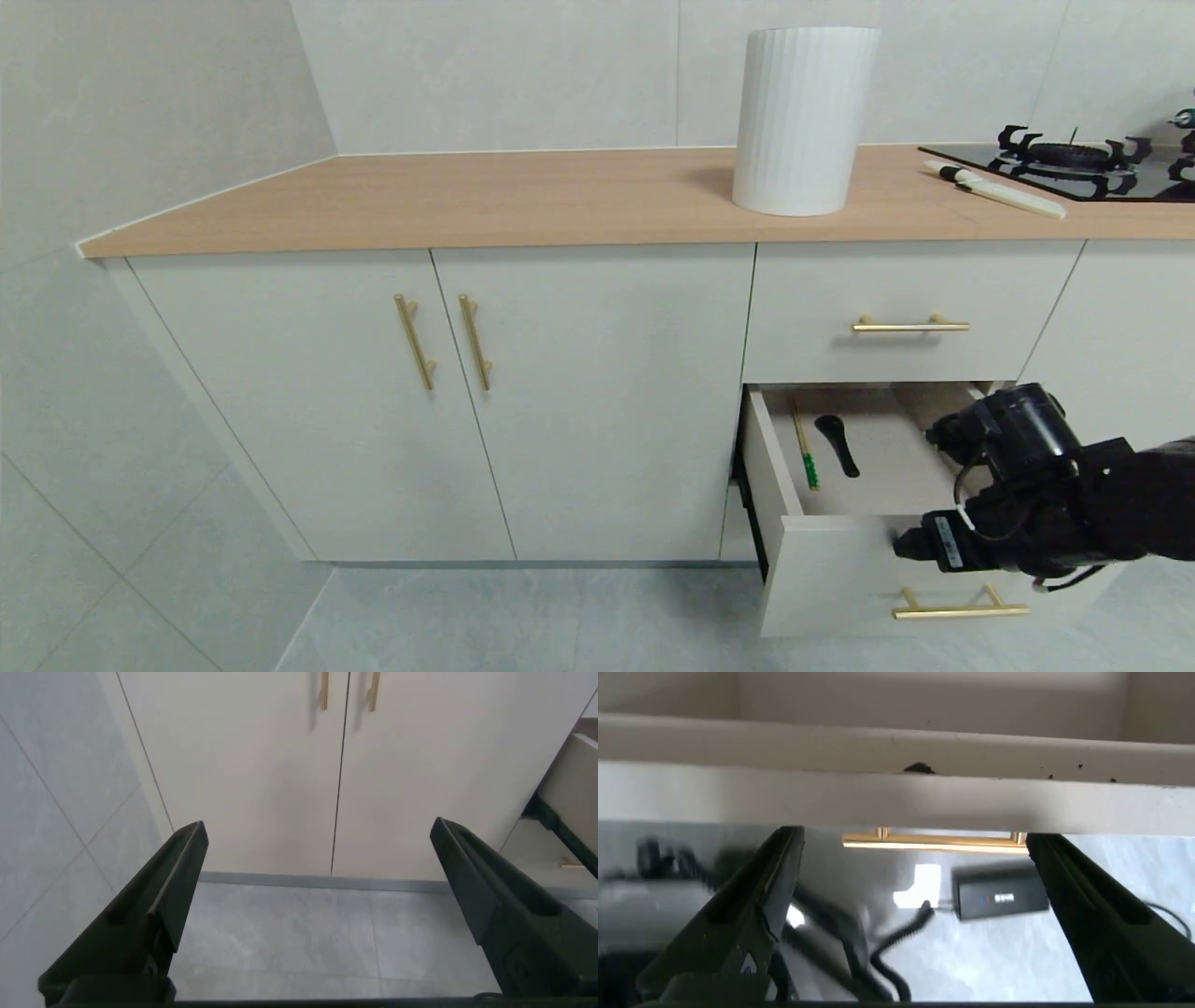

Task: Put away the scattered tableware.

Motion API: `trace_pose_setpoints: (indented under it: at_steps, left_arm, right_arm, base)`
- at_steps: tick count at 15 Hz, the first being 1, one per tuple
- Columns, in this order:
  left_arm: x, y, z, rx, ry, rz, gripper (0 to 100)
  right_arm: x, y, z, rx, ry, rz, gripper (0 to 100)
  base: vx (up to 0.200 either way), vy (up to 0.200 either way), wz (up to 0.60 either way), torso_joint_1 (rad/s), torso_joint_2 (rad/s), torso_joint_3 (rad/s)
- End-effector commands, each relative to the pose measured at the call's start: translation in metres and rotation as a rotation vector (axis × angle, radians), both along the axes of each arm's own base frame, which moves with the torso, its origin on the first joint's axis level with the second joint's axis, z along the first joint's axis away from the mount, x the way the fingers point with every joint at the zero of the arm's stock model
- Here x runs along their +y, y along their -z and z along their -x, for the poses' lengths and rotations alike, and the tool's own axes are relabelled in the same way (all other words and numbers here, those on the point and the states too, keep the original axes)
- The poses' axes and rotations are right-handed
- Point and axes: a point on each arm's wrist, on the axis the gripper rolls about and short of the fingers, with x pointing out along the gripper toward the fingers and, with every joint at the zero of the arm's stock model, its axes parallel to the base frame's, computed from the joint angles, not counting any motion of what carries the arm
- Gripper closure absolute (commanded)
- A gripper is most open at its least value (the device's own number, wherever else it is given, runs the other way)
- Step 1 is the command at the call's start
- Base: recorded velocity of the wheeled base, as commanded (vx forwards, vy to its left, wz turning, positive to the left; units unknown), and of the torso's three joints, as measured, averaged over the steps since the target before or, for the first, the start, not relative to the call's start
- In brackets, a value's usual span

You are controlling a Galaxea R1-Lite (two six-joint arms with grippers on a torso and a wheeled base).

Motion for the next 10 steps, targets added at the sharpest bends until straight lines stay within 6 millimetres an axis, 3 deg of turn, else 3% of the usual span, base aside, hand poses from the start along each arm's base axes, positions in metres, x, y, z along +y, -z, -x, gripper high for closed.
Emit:
trace_pose_setpoints:
  at_steps: [1,10]
  left_arm:
    - [0.000,0.000,0.000,0.000,-0.001,0.001,0]
    - [0.000,0.000,0.000,0.000,-0.001,0.000,0]
  right_arm:
    - [-0.007,0.013,-0.039,0.001,0.046,0.000,0]
    - [-0.004,0.018,-0.100,-0.131,0.068,-0.026,0]
  base:
    - [0.000,0.000,0.00,0.000,0.00,0.000]
    - [0.000,0.000,0.00,0.000,0.00,0.000]
